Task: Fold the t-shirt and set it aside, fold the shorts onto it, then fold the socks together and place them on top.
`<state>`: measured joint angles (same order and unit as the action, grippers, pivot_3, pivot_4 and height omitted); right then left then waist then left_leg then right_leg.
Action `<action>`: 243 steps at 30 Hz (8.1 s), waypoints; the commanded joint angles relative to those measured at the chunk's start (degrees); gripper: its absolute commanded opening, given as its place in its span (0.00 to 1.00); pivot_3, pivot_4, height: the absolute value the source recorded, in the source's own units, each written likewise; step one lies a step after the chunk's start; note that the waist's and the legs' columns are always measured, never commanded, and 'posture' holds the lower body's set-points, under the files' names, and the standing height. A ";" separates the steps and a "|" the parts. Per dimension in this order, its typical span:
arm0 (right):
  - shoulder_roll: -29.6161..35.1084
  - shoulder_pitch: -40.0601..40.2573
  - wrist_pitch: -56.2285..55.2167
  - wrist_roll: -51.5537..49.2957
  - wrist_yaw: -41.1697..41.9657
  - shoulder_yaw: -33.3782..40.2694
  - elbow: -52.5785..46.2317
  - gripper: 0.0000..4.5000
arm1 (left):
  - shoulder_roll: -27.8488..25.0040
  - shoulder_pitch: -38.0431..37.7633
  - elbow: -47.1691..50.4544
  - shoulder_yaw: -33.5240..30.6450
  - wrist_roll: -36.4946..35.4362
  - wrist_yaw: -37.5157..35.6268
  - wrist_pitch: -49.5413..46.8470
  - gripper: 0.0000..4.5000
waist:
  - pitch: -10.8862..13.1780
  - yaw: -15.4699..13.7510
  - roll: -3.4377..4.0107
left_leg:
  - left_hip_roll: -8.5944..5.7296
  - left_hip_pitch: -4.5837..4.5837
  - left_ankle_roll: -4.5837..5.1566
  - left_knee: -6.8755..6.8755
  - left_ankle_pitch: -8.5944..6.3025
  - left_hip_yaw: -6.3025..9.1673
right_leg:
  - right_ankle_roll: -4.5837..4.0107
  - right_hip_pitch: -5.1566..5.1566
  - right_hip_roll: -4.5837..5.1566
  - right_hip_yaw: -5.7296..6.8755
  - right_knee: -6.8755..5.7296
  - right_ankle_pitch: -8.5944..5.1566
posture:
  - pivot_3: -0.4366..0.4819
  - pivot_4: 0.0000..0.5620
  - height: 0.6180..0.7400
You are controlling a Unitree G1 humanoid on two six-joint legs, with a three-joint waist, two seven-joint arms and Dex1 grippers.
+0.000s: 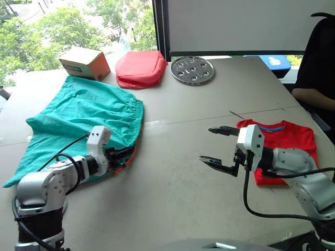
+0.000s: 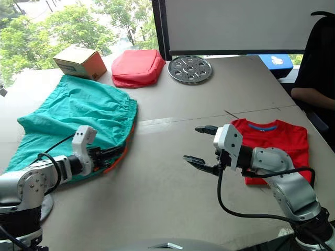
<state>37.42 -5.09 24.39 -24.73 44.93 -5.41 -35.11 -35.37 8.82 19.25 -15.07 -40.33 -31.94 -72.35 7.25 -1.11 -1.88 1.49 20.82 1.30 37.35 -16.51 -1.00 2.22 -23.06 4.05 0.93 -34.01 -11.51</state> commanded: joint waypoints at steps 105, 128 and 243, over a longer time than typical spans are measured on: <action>0.77 -18.06 42.36 -29.49 -18.66 15.39 16.11 0.01 | -23.33 31.13 -31.08 20.42 13.38 -46.20 36.57 0.00 | 0.27 0.14 -0.53 | 0.22 0.10 0.08 0.08 -0.05 -0.22 | 0.00 0.07 -0.11 0.59 0.01 0.02 | 0.48 0.27 1.00; -13.52 -30.71 51.89 -17.57 -36.65 15.90 29.24 0.01 | -0.09 65.97 -88.36 37.64 58.18 -16.91 79.64 0.00 | 0.38 0.34 -0.44 | 0.03 0.48 0.17 0.18 -0.05 -0.05 | 0.33 -0.13 0.01 0.55 -0.47 0.18 | 0.48 0.27 1.00; -5.59 5.48 1.24 -4.21 -3.83 2.08 -4.04 0.99 | 9.80 -7.96 3.57 -4.13 -59.43 58.08 25.97 0.99 | 0.69 0.11 0.28 | -0.91 0.16 0.10 -0.05 0.25 1.48 | 0.33 0.61 0.31 -0.04 0.25 -0.15 | 0.48 0.27 1.00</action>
<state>31.84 0.95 26.54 -28.21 40.99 -3.90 -37.71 -24.42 0.02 19.92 -19.40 -101.44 27.68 -47.18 7.94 -1.00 -1.60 0.58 20.97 1.40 37.29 -16.26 0.47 2.55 -22.46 4.36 0.88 -33.75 -11.66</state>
